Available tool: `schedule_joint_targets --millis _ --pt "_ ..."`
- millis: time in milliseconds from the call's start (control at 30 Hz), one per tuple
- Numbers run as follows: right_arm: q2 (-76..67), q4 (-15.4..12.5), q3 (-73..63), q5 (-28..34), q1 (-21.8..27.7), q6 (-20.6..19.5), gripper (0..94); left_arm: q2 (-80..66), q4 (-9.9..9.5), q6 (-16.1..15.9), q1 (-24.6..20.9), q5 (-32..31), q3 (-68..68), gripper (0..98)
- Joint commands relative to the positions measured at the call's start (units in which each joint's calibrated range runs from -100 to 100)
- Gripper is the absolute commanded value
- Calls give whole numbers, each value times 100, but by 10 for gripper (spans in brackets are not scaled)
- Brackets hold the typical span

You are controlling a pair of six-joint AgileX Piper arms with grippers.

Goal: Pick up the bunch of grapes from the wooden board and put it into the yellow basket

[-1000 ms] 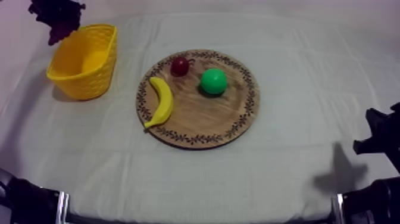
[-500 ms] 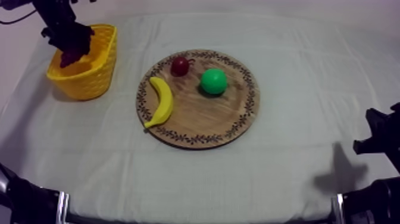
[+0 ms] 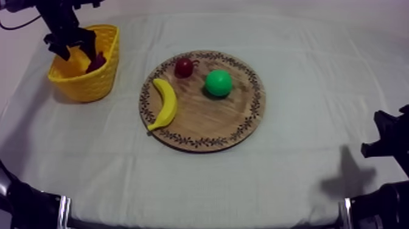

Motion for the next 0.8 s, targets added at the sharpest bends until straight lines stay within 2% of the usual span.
schedule_joint_targets --millis 0,133,267,467,767 --pt "0 -2 -4 0 2 1 3 -58 4 16 4 3 0 882" --pt "0 -2 -4 0 2 1 3 -337 -8 60 32 -61 85 838" --pt "0 -2 -4 0 2 1 3 -867 -31 140 96 -410 373 671" --pt "0 -2 -4 0 2 1 3 -1998 -17 241 145 -1103 1294 463" --pt "0 -2 -4 0 2 1 3 -4042 -7 234 127 -2417 3341 279"
